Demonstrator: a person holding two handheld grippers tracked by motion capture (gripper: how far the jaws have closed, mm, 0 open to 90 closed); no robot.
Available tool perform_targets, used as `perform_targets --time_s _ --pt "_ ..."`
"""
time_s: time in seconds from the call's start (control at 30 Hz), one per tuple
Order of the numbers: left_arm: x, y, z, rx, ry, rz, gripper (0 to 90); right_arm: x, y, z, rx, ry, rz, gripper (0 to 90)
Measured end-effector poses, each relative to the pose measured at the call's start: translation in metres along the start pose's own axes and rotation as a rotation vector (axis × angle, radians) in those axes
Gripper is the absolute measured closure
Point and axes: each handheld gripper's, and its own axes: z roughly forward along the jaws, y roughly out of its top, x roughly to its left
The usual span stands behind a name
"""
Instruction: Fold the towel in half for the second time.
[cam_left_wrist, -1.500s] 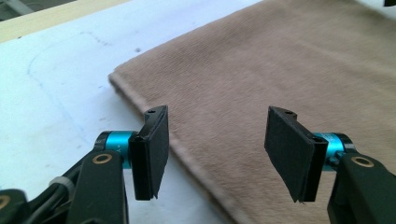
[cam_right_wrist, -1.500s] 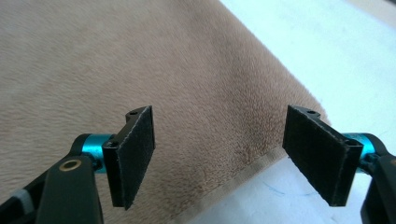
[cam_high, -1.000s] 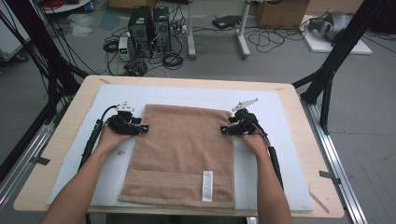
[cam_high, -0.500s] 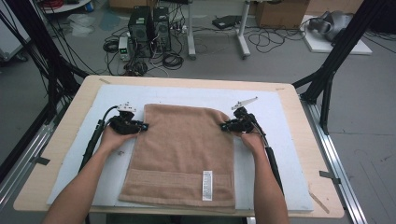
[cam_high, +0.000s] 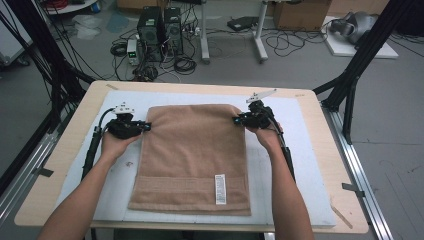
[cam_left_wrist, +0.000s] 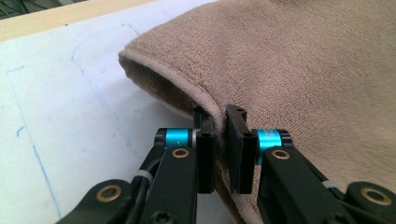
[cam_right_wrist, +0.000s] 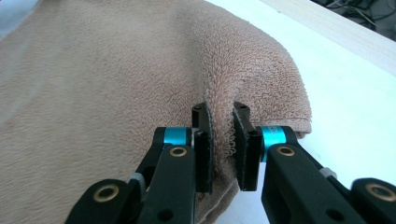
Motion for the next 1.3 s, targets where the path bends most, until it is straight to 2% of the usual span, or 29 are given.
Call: perform_targets --time_s 0.13,0.17,0.2,0.27,0.33,0.37,0.47,0.53,0.6,0.7,0.77,0.83,0.97,1.03,1.13,1.2,1.3 --pt "-0.008 0.004 -0.013 0.008 -0.044 0.032 82.6 0.008 0.002 -0.011 0.033 0.049 -0.008 80.5" --pt "-0.012 0.003 -0.019 -0.003 -0.053 0.036 82.5 0.01 0.001 -0.015 0.028 0.06 -0.012 80.4" --pt "-0.014 0.002 -0.025 -0.01 -0.063 0.047 82.5 0.013 -0.001 -0.022 0.014 0.098 0.002 80.3" --pt "-0.02 -0.004 -0.035 -0.021 -0.089 0.052 82.4 0.02 -0.004 -0.033 0.016 0.116 -0.013 80.1" --pt "-0.028 -0.014 -0.043 -0.024 -0.112 0.069 82.3 0.03 -0.011 -0.041 -0.007 0.156 -0.005 79.9" --pt "-0.032 -0.02 -0.047 -0.019 -0.126 0.075 82.2 0.034 -0.016 -0.043 0.007 0.164 -0.02 79.8" --pt "-0.042 -0.038 -0.055 0.012 -0.162 0.09 81.8 0.051 -0.032 -0.044 0.048 0.204 -0.024 79.5" --pt "-0.048 -0.051 -0.057 0.052 -0.181 0.11 81.5 0.06 -0.045 -0.04 0.103 0.214 -0.036 79.3" --pt "-0.051 -0.063 -0.058 0.07 -0.197 0.097 81.2 0.065 -0.059 -0.036 0.123 0.227 -0.027 79.1" --pt "-0.052 -0.072 -0.06 0.07 -0.202 0.078 78.3 0.068 -0.075 -0.031 0.121 0.239 -0.003 77.1" --pt "-0.051 -0.072 -0.061 0.076 -0.199 0.083 74.7 0.067 -0.078 -0.031 0.102 0.24 0.018 71.7" --pt "-0.052 -0.068 -0.064 0.081 -0.19 0.09 67.2 0.068 -0.075 -0.035 0.089 0.218 0.021 64.1" --pt "-0.05 -0.055 -0.072 0.063 -0.168 0.1 58.1 0.066 -0.066 -0.048 0.053 0.178 0.008 55.8" --pt "-0.048 -0.047 -0.075 0.047 -0.156 0.098 56.7 0.064 -0.061 -0.054 0.036 0.149 0.012 50.6" --pt "-0.044 -0.035 -0.076 0.024 -0.139 0.097 54.8 0.06 -0.051 -0.059 0.03 0.089 -0.001 47.5" --pt "-0.042 -0.028 -0.076 0.001 -0.125 0.094 53.9 0.056 -0.046 -0.058 0.017 0.073 0.005 47.3" --pt "-0.038 -0.018 -0.07 -0.004 -0.093 0.098 53.6 0.052 -0.04 -0.05 0.018 0.067 0.012 47.3"
